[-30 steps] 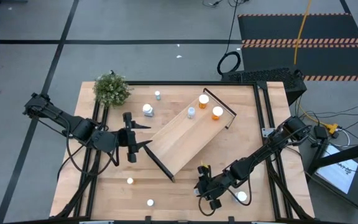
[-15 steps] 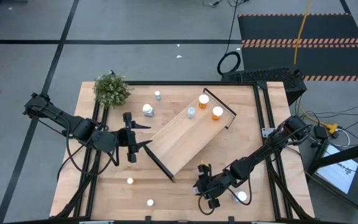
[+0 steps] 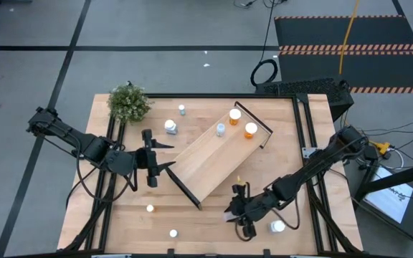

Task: Pick and place medicine bottles onto shelf by color
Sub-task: Put the transparent pill bottle on the shelf aligned with the other transparent pill bottle

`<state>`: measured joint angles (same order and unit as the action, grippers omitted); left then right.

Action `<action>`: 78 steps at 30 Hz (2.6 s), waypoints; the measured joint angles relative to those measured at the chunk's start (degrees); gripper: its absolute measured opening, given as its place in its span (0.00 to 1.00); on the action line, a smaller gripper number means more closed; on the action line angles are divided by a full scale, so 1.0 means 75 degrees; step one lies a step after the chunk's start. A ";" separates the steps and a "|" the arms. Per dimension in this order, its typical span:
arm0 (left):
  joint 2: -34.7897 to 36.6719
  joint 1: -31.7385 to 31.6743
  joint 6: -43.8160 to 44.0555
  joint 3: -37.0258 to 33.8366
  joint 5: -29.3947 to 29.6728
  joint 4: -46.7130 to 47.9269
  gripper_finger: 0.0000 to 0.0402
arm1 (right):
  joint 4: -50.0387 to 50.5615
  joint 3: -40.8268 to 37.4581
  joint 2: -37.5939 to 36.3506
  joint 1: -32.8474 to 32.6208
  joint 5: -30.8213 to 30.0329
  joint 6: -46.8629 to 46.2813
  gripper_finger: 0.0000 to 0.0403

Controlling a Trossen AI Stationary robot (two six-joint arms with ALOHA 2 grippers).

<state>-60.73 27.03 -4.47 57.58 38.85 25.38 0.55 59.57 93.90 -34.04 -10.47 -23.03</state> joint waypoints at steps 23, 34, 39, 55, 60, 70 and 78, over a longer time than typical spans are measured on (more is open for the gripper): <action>-0.0003 -0.0177 -0.0300 0.0003 -0.0248 -0.0404 0.59 | 0.1768 0.0000 -0.3600 0.1444 -0.0780 0.2308 0.36; -0.0003 -0.0406 -0.0280 0.0003 -0.0590 -0.0396 0.59 | 0.2130 -0.0001 -0.3634 0.3477 0.0352 0.2994 0.36; -0.0003 -0.0408 -0.0309 0.0003 -0.0664 -0.0390 0.59 | 0.2325 0.0000 -0.3590 0.4209 0.0971 0.2997 0.36; -0.0003 -0.0408 -0.0312 0.0003 -0.0667 -0.0390 0.59 | 0.2981 -0.0003 -0.3184 0.5300 0.2031 0.3250 0.36; -0.0003 -0.0420 -0.0309 0.0003 -0.0705 -0.0387 0.59 | 0.2857 -0.0002 -0.3046 0.5440 0.2026 0.3237 0.39; -0.0003 -0.0417 -0.0312 0.0003 -0.0801 -0.0384 0.59 | 0.2884 0.0003 -0.3041 0.5453 0.2011 0.3286 0.40; -0.0003 -0.0417 -0.0313 0.0003 -0.0801 -0.0384 0.59 | 0.2892 0.0003 -0.3041 0.5450 0.1995 0.3399 0.43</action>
<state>-60.75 23.90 -6.82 57.60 32.84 22.50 22.24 59.59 71.09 6.83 4.49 2.46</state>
